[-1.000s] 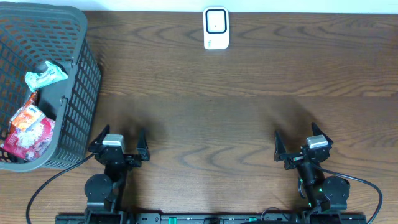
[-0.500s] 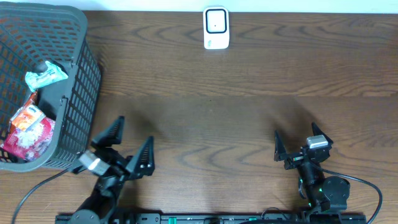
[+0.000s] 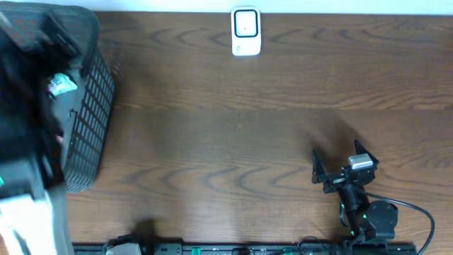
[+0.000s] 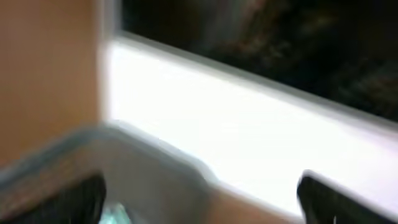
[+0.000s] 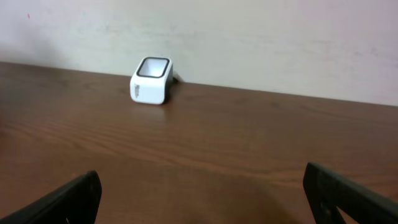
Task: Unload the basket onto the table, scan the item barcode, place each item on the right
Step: 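Reach the left gripper into the basket and grasp the orange snack pack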
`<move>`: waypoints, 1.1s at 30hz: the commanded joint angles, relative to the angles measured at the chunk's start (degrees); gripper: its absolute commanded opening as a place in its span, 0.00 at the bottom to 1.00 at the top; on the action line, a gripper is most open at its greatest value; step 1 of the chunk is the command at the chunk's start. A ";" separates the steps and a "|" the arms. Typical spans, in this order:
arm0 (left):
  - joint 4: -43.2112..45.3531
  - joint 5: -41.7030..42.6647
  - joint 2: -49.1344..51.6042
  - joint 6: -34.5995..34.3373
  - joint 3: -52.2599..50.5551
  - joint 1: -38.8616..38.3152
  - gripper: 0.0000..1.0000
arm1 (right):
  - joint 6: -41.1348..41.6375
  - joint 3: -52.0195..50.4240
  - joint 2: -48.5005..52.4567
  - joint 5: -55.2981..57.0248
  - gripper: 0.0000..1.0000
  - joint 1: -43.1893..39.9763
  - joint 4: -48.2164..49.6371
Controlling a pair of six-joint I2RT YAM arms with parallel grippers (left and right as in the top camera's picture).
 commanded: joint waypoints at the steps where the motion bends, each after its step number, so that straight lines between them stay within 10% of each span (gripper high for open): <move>1: -13.00 -4.22 11.45 2.32 12.28 4.92 0.98 | -0.68 -0.17 -0.33 0.07 0.99 -0.68 -0.13; 7: -24.83 -17.59 22.88 3.26 13.40 11.67 0.98 | -0.68 -0.17 -0.33 0.07 0.99 -0.68 -0.13; 12: -32.74 -19.39 30.69 -11.45 13.40 17.62 0.98 | -0.68 -0.17 -0.33 0.07 0.99 -0.68 -0.13; 33: -35.10 -20.13 54.88 -3.74 11.61 16.02 0.95 | -0.68 -0.17 -0.33 0.07 0.99 -0.68 -0.13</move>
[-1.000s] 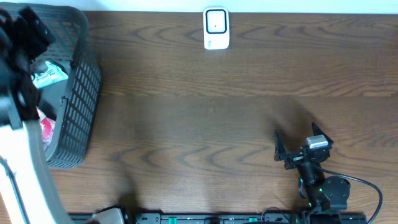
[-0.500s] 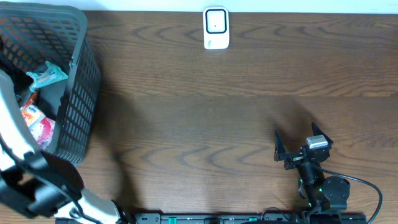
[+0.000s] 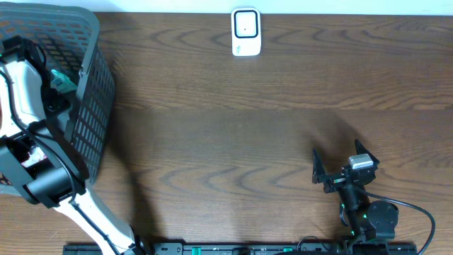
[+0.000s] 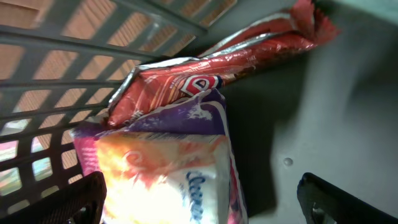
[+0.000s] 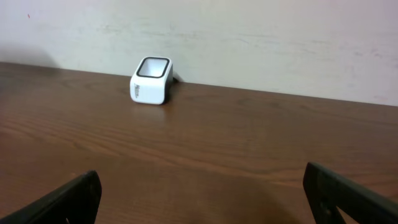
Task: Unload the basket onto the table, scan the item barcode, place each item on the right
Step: 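Reach the left gripper into the basket and grasp the orange snack pack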
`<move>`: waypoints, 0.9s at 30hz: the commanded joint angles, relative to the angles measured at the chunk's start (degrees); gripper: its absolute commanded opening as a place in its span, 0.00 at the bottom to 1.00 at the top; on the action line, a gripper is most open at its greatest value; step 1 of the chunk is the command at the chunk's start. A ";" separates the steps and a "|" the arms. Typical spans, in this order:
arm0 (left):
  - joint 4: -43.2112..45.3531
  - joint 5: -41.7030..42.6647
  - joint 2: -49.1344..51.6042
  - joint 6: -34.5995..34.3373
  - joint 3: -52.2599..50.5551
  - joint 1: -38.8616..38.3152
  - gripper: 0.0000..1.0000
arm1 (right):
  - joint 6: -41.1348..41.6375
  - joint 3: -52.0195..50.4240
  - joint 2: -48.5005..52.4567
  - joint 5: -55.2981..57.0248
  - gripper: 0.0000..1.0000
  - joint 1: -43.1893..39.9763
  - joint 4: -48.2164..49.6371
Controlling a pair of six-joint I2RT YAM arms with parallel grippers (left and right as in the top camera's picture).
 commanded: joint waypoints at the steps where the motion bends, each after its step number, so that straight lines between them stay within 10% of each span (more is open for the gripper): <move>1: -0.66 -1.73 2.05 1.36 -0.20 0.24 0.89 | -0.68 -0.17 -0.31 0.04 0.99 -0.68 -0.15; 12: -6.25 -2.08 3.13 1.33 -0.20 2.58 0.44 | -0.68 -0.17 -0.31 0.04 0.99 -0.68 -0.15; 15: -7.39 -1.62 3.13 0.72 -0.20 3.69 0.08 | -0.68 -0.17 -0.31 0.04 0.99 -0.68 -0.15; 27: -6.01 15.21 -8.07 0.72 10.84 2.16 0.07 | -0.68 -0.17 -0.31 0.04 0.99 -0.68 -0.15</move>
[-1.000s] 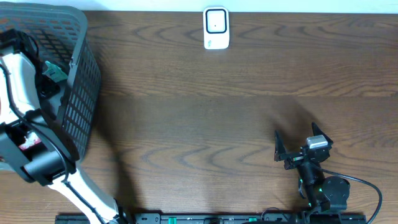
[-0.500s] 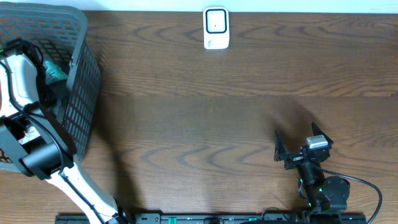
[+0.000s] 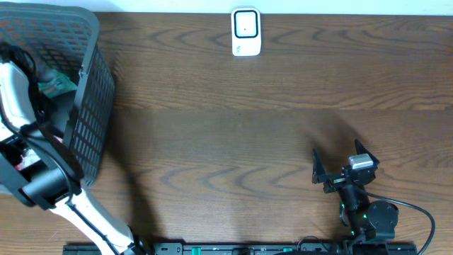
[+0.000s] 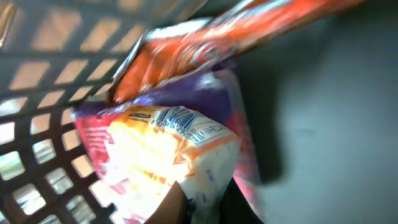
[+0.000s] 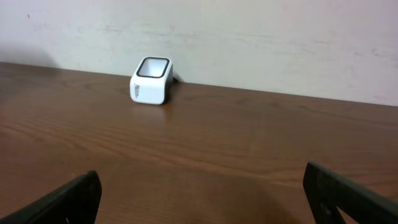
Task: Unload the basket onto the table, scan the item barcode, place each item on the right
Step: 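Reach the left gripper into the basket and grasp the orange snack pack, then carry the orange pack to the table center and release it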
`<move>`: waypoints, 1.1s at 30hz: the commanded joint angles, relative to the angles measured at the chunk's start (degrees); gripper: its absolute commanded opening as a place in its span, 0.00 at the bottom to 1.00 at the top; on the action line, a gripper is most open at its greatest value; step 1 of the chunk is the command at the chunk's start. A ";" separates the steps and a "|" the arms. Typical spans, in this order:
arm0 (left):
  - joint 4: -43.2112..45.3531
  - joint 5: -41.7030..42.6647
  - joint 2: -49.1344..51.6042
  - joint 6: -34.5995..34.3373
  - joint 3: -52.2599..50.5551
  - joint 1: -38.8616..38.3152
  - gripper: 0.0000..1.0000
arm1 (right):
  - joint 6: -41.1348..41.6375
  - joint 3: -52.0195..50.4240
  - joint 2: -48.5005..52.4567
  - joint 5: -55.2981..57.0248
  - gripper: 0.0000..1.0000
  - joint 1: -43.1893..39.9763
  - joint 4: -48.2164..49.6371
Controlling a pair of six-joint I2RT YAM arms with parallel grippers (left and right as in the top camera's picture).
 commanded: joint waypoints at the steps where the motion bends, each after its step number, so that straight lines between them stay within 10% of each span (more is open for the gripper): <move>1: 3.06 11.80 -10.84 -0.59 7.17 -0.96 0.07 | -0.68 -0.17 -0.31 0.07 0.99 -0.68 -0.15; 13: 26.36 54.49 -39.06 -6.45 7.67 -8.52 0.07 | -0.68 -0.17 -0.31 0.07 0.99 -0.68 -0.15; 24: 18.64 37.57 -23.91 -2.10 5.33 -45.48 0.07 | -0.68 -0.17 -0.31 0.07 0.99 -0.68 -0.15; 33: 17.11 25.31 -6.84 -2.93 5.33 -58.58 0.07 | -0.68 -0.17 -0.31 0.07 0.99 -0.68 -0.15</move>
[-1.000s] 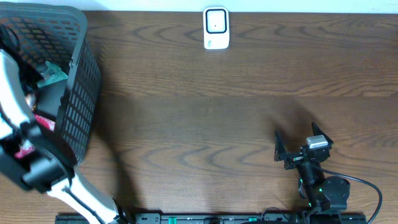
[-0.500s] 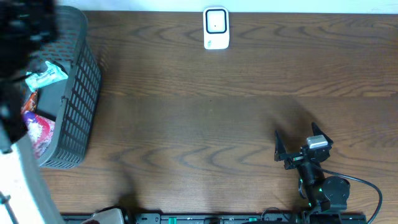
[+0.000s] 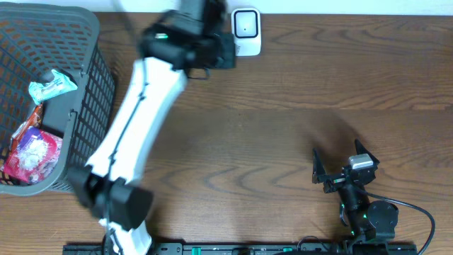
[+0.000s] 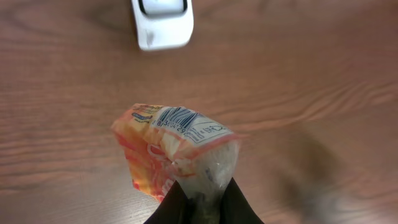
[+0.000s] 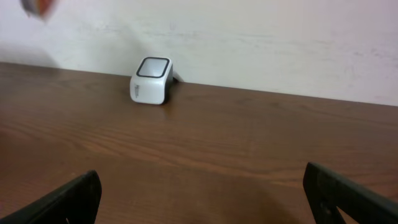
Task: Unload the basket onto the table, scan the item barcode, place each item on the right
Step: 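Carry the orange pack to the table center and release it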
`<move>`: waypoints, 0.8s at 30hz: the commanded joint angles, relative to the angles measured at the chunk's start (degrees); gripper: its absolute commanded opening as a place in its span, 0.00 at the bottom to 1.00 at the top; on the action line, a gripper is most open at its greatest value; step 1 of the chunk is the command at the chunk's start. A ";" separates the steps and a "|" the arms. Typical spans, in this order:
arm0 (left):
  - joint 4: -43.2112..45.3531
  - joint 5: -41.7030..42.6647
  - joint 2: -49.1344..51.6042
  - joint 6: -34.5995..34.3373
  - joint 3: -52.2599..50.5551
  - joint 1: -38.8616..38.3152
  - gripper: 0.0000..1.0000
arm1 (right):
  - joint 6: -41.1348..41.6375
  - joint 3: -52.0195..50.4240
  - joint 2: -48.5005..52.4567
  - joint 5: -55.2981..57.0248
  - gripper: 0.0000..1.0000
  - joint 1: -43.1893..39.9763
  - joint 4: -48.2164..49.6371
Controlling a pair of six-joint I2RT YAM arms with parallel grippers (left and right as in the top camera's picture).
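Observation:
My left gripper [image 4: 202, 194] is shut on the lower end of an orange and yellow snack packet [image 4: 163, 144], whose barcode label [image 4: 185, 123] faces the wrist camera. The packet hangs above the table, just in front of the white scanner [image 4: 161, 22]. In the overhead view the left gripper [image 3: 211, 48] sits beside the scanner [image 3: 246, 32] at the far edge, and the packet is hidden under it. My right gripper [image 3: 340, 163] stands open near the front right with nothing in it. The right wrist view shows the scanner [image 5: 151, 81] far ahead.
A grey mesh basket [image 3: 95, 92] stands at the left edge, holding a teal packet [image 3: 52, 86] and a red and purple packet [image 3: 31, 152]. The left arm [image 3: 141, 120] stretches across the table from the front to the far edge. A wall [image 5: 249, 37] rises behind the scanner.
My left gripper was inside the basket, shut on the orange packet. It now holds that packet above the table beside the scanner. The right arm has not moved.
At first the left arm was at the basket, its wrist view blurred and its fingers apart. Then the open gripper was over packets inside the basket. Then it was shut on the orange packet there. Now the packet is out, near the scanner.

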 commanded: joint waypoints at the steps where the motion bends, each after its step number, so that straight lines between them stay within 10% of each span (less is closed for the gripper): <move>1: 0.24 -5.44 6.93 -0.31 -0.13 -3.67 0.08 | -0.68 -0.17 -0.31 0.07 0.99 -0.68 -0.17; 9: -0.79 -4.85 13.90 -3.30 -0.13 -6.08 0.08 | -0.68 -0.17 -0.31 0.07 0.99 -0.68 -0.17; 12: -0.70 -4.85 13.97 -3.30 -0.13 -6.69 0.17 | -0.68 -0.17 -0.31 0.07 0.99 -0.68 -0.17; 14: -1.70 -4.83 13.97 -3.30 -0.13 -7.28 0.46 | -0.68 -0.17 -0.31 0.07 0.99 -0.68 -0.17; 24: -1.73 -5.07 7.45 -1.77 2.58 -4.26 0.65 | -0.68 -0.17 -0.31 0.07 0.99 -0.68 -0.17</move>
